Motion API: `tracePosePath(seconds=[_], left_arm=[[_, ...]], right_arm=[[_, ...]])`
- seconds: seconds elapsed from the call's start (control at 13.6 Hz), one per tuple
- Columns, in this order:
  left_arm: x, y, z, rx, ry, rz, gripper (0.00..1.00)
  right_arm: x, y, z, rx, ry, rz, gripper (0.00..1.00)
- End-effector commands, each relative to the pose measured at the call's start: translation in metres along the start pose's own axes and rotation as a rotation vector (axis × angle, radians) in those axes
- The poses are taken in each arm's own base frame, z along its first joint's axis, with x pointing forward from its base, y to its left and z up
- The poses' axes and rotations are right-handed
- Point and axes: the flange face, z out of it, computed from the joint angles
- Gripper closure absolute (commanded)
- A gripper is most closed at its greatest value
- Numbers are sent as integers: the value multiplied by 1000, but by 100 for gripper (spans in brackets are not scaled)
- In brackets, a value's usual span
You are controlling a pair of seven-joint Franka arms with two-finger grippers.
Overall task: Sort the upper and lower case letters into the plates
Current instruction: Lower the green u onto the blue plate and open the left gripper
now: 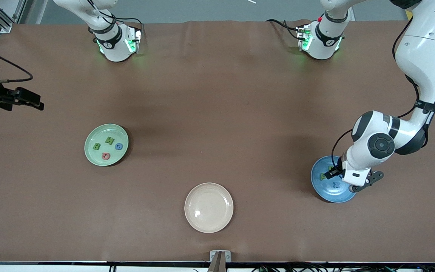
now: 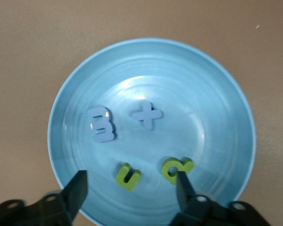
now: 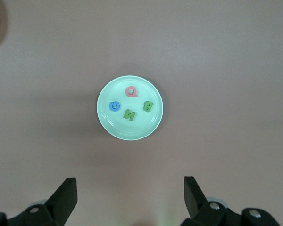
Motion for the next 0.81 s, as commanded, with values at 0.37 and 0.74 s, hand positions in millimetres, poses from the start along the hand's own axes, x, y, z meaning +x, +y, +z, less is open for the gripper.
tracePosePath(seconds=[0.37, 0.74], left_arm=[[3, 15, -98, 12, 134, 131, 0], [4, 1, -185, 101, 171, 323, 0]], right_arm=[[-40, -10, -3, -32, 28, -30, 0], [-56, -9, -16, -30, 36, -24, 0]])
